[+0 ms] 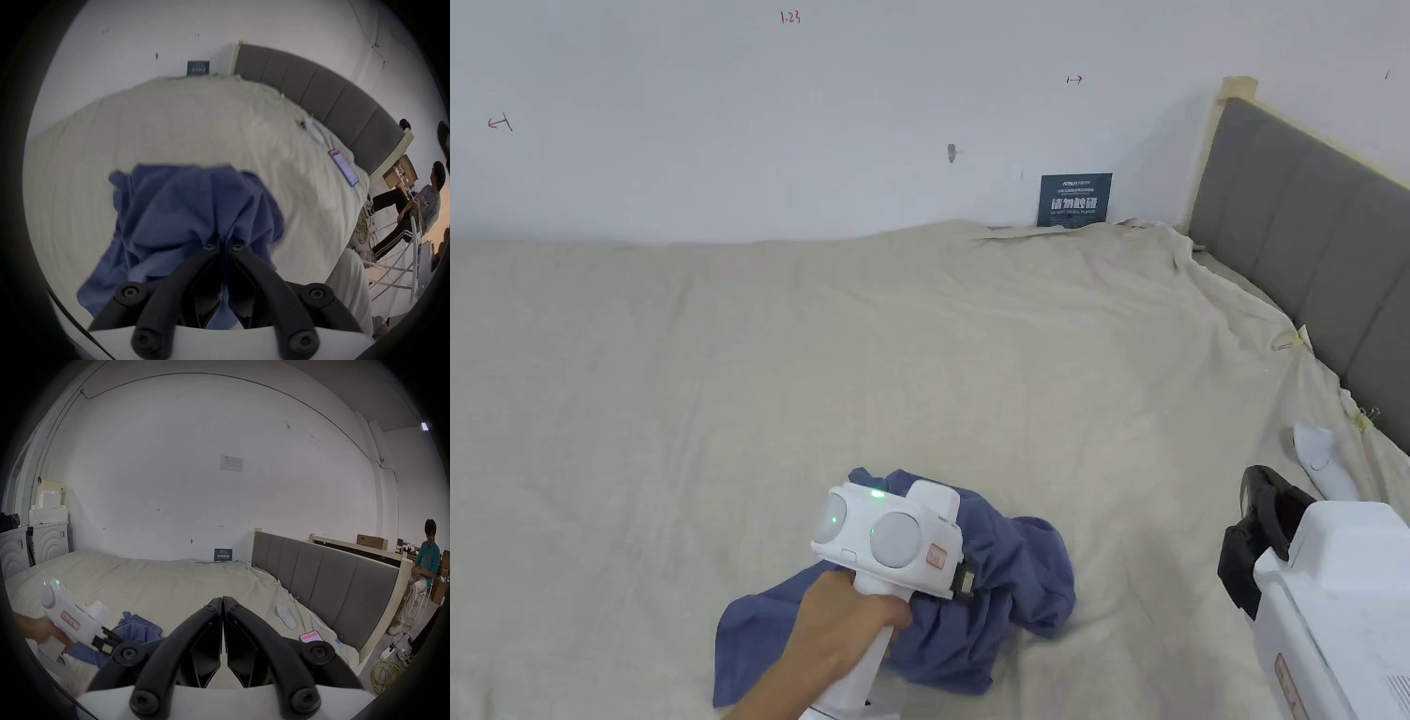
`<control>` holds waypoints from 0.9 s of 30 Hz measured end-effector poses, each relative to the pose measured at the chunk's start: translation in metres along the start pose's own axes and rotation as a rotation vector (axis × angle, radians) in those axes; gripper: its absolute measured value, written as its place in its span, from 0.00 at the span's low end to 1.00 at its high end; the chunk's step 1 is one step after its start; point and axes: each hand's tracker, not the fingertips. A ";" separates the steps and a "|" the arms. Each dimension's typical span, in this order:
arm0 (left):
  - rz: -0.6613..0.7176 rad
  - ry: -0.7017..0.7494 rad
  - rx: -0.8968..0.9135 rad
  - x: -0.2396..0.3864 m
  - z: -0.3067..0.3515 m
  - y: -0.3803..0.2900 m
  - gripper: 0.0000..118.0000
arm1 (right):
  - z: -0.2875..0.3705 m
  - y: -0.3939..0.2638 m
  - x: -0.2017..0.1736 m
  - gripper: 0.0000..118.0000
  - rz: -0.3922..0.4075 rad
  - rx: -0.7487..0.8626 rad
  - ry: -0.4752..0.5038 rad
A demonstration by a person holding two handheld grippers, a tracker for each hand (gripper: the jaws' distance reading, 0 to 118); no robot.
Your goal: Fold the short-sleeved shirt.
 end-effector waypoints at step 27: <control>0.075 0.259 0.806 -0.033 0.214 -0.034 0.99 | 0.008 0.033 -0.020 0.00 0.010 0.082 0.053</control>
